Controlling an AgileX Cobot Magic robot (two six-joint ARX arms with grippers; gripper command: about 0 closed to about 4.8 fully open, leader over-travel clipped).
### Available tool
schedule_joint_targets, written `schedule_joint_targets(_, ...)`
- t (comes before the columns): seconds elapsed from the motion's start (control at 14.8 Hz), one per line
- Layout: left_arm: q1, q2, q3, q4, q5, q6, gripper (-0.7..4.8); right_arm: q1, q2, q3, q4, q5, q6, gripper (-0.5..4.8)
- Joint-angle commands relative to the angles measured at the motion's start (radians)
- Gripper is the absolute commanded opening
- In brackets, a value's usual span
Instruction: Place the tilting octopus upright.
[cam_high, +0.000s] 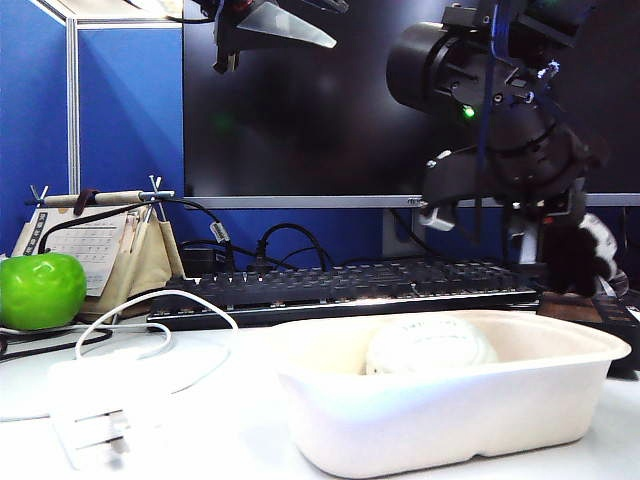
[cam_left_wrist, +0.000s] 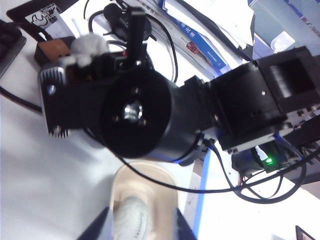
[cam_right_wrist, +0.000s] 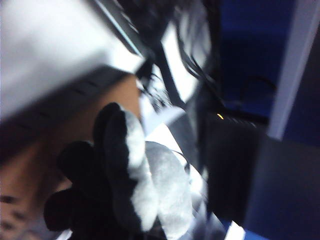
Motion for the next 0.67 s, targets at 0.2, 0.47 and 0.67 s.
schedule_joint_targets(0.2,0.0,-0.004,0.005,0.031,0.009,-0.003,1.61,0.061,0.005,0.003,0.198,-0.102,-0.112,-0.06)
schedule_joint_targets(0.47,0.0,-0.004,0.005,0.014,0.009,-0.003,1.61,0.067,0.097,0.003,0.332,-0.1,-0.263,-0.06)
schedule_joint_targets(0.67,0.0,-0.004,0.005,0.012,0.009,-0.003,1.61,0.067,0.145,0.003,0.412,-0.104,-0.272,-0.06)
